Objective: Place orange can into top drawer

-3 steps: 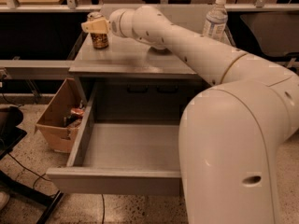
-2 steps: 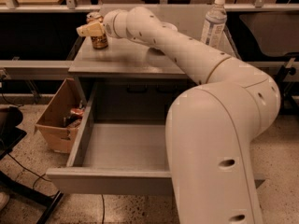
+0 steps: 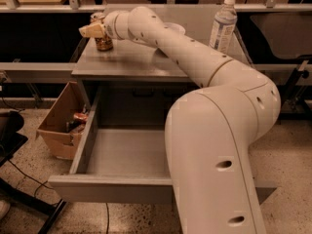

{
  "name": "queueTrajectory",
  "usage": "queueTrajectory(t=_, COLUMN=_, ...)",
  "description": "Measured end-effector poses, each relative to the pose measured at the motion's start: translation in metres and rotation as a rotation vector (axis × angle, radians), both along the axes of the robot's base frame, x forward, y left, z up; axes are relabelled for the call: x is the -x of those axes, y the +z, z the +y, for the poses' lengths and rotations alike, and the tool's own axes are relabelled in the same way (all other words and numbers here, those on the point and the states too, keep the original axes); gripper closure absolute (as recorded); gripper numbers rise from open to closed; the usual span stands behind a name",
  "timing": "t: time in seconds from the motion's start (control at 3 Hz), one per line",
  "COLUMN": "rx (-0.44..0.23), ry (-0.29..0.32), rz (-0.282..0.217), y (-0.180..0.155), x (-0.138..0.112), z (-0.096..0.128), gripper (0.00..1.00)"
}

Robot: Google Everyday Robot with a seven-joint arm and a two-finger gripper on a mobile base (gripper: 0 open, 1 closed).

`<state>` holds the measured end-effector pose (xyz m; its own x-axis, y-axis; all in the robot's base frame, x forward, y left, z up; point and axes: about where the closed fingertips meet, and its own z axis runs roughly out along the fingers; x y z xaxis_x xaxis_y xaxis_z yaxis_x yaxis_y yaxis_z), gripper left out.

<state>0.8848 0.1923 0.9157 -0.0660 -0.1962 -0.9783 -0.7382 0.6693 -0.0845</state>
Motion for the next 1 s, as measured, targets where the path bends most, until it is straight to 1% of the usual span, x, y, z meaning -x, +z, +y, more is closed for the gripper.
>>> queueTrajectory(t=0.67, rx=0.000, ry=0.000, rz=0.000, y=0.0000, x=0.0000, z=0.0000, gripper=0.65)
queueTrajectory(t=1.0, rx=-0.012, ry=0.037, rz=0.009, y=0.0049, x=0.0011, z=-0.0051, gripper=0.96)
